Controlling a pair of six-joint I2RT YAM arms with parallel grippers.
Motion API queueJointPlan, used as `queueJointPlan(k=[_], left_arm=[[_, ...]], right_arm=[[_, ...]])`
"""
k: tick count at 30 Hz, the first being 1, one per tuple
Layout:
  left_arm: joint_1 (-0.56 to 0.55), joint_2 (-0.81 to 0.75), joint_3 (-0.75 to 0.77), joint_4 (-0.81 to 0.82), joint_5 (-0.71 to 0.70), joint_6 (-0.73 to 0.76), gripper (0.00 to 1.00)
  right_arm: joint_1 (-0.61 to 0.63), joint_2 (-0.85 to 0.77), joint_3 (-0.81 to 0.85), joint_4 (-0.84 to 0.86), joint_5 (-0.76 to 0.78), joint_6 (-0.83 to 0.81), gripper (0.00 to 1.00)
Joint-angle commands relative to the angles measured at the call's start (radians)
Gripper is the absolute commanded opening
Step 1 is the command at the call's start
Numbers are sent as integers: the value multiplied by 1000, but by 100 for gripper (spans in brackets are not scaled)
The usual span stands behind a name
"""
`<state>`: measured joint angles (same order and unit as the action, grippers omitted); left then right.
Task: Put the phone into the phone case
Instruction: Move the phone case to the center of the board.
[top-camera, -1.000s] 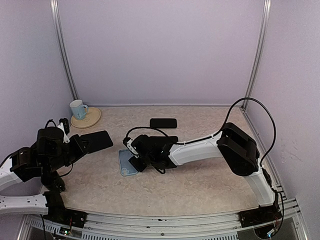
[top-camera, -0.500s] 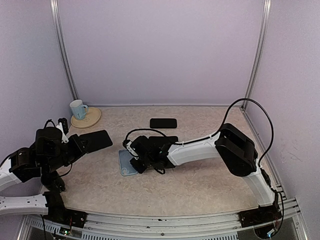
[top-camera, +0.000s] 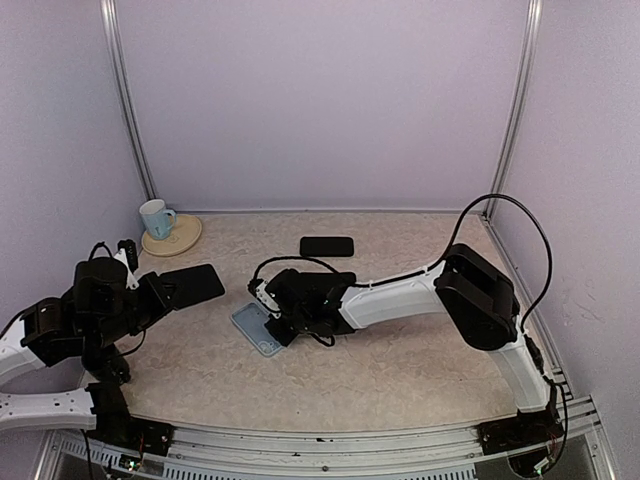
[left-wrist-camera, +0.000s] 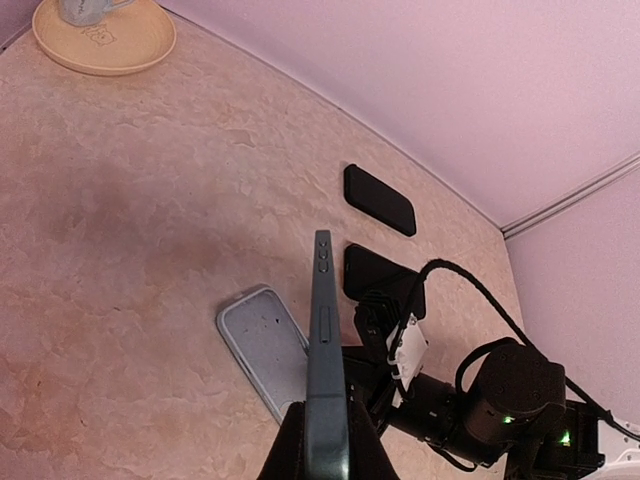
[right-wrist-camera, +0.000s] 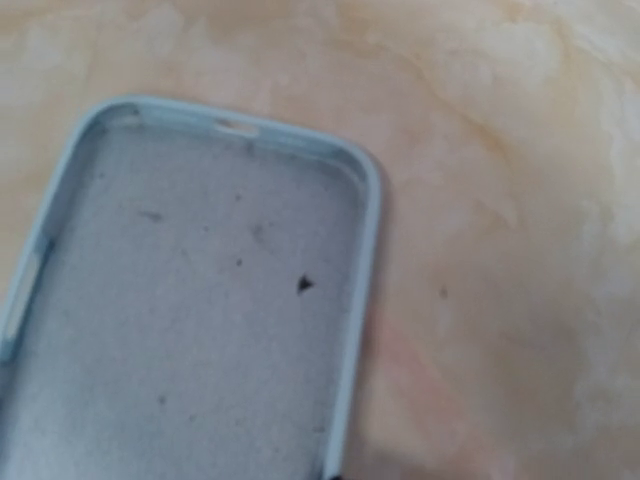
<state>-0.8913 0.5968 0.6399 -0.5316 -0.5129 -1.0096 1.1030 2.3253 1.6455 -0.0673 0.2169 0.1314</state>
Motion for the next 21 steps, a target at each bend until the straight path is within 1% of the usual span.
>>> queueJointPlan(k=[1,4,6,11,15,21], left_arm=[[8,-11,-3,55,-8,-2,0],[8,-9,-6,61,-5,2,0],[8,-9,-9,65,-1,7,0],[9,-5,-21,102,33,25,0],[9,8,-26,128,61,39,0],[9,33,-32,184,121,61,0]], right_arm=[[-26,-97,-65,15,-75,-62,0],[-35,-139,-97,15,-133,-119,0],[-39,-167,-124,15,-171,-188,0],[-54,-251,-217,11,-315,-324,0],[-86,-308,-306,9,-444,-397,0],[-142,-340,-384,-22,-567,-493,0]])
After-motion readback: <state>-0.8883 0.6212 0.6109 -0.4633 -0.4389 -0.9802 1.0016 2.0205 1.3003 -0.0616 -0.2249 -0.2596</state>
